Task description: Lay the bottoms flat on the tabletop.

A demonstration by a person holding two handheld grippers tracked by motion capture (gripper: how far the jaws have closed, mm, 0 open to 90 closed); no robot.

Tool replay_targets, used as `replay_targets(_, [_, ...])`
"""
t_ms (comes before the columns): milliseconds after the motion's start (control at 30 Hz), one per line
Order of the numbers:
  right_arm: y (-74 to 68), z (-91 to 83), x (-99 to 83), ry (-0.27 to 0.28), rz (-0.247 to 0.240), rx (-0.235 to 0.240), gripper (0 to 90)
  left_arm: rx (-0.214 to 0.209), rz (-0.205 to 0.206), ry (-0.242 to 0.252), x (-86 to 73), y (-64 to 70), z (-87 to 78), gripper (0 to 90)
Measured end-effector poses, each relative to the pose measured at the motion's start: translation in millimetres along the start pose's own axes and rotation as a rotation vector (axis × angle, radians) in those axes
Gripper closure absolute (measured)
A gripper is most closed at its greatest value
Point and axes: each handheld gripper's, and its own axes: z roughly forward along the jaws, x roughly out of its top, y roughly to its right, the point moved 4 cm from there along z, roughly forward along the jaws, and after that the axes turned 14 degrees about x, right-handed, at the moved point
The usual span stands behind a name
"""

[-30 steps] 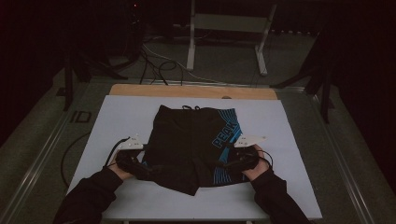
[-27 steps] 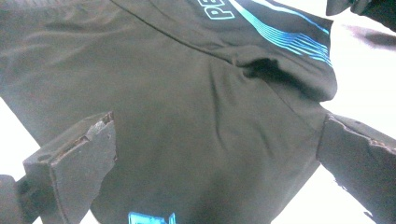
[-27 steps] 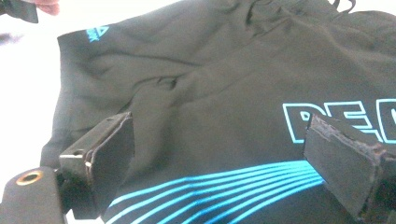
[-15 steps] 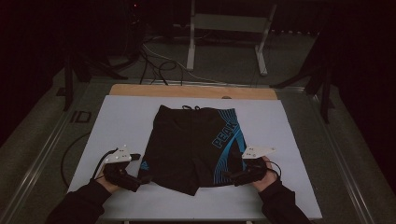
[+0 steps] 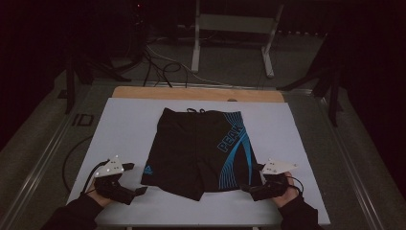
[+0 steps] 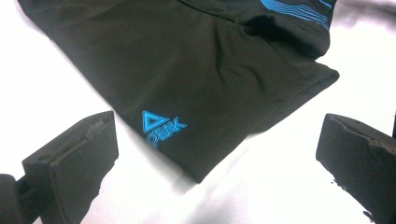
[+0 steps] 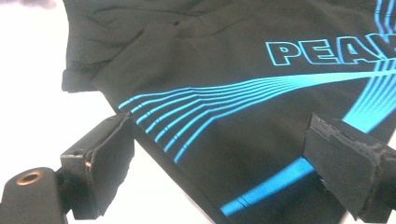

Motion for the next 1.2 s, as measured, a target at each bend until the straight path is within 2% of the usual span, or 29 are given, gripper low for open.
replay_targets(167, [3.9,-8.6,-7.1,-0.012,0.003,-0.017,9.5,-0.032,-0.005,0.006,-5.7,-1.5,-1.2,0.3])
replay_targets(333, [6.8,-15.0,-12.1,-0.018,-0.003,-0.045,9.6,-0.011,-0.004,-0.009,-8.2,-3.5,0.0,0.4])
replay_targets(400, [7.3,-14.8,-12.4,-0.011,0.012,-0.042,9.6,-0.004,-0.009,-0.004,-8.4,-4.2,0.3,0.3])
replay_targets(633, [7.0,-7.7,-10.9,-0.007,-0.005,-0.029,9.6,0.012,-0.014,0.015,-7.0,-4.0,-0.4,0.4])
replay_targets(867, [4.6,-6.3,-9.7,-0.002,-0.014,-0.017,9.6,0.012,0.008,0.016,-5.5,1.9,0.7,0.3])
replay_targets(933, [4.0,-5.5,-9.7,0.003,0.003,-0.016,9.7,0.015,0.008,0.025,-4.6,2.4,0.5,0.4])
replay_targets(1200, [5.7,-5.6,-10.3,0.000,0.004,-0.008,9.7,0.026,-0.003,0.035,-4.4,0.4,-1.3,0.3])
